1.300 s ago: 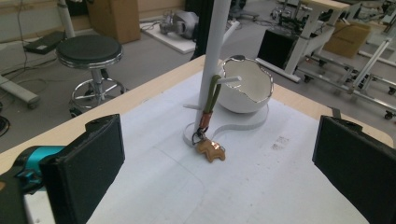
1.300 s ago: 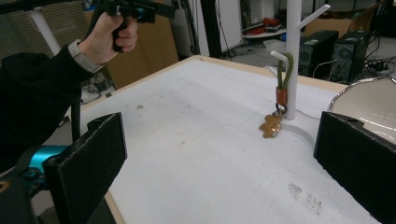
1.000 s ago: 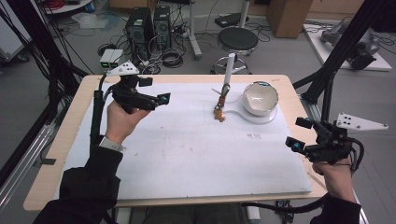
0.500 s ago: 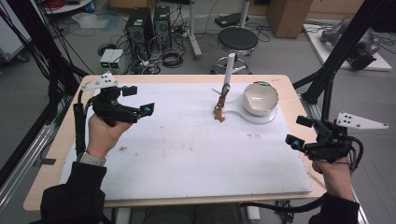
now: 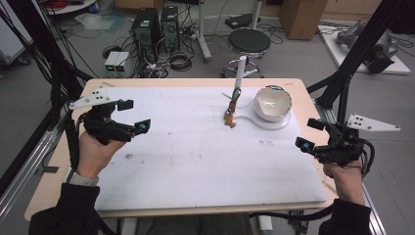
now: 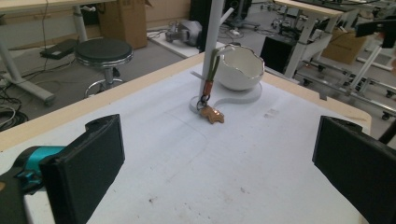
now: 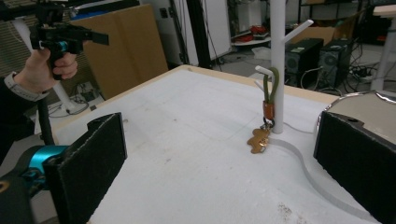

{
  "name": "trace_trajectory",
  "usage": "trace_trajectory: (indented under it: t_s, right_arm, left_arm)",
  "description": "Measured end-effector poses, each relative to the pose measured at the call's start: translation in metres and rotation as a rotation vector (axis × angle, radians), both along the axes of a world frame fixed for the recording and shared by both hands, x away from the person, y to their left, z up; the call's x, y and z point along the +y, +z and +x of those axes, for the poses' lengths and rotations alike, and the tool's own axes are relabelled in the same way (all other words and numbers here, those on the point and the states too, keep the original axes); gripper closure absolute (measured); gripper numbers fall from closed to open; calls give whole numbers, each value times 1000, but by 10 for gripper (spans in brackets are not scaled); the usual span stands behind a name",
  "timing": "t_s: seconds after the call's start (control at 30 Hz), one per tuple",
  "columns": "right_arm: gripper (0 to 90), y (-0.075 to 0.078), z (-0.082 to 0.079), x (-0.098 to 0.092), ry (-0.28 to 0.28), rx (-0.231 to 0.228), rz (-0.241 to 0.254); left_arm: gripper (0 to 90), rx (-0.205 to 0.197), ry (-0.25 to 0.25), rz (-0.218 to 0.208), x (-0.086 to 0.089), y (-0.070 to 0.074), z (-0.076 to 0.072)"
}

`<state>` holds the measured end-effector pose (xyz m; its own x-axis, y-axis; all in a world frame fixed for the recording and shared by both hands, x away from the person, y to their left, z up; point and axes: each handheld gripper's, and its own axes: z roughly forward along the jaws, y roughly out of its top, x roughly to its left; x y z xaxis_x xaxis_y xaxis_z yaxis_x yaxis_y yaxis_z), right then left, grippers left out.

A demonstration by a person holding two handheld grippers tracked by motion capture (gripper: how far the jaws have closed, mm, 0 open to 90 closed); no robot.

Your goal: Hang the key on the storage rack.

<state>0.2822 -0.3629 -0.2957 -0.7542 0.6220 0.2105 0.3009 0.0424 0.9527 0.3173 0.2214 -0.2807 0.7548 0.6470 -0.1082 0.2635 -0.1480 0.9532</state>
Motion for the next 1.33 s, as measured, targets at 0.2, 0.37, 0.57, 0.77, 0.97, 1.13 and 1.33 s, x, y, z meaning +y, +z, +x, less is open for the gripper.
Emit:
trace_trajectory:
  t_s: [0.2,0.37,0.57,0.77,0.97,1.13,1.33]
  right_arm:
    - [16,-1,5,7,4,-6,-15]
    - [16,-1,8,10,2,-14,-19]
    - [16,1,8,14,-1,-28,-21]
    - [16,-1,9,15,-43,-35,-38]
    - [16,1,8,15,-92,-39,-34]
    - [16,4,4,17,-101,-49,-40]
    - [16,7,0,18,-96,-58,-38]
  left_arm:
    - [27,-8,10,-25,12,-9,-14]
    - [27,-17,19,-40,23,-12,-23]
    - [27,-17,34,-46,35,-12,-29]
    - [27,-21,51,-56,44,-10,-33]
    - [27,-16,59,-53,47,-15,-38]
    - [27,-4,67,-73,45,-20,-41]
    - [27,-16,83,-45,39,-16,-46]
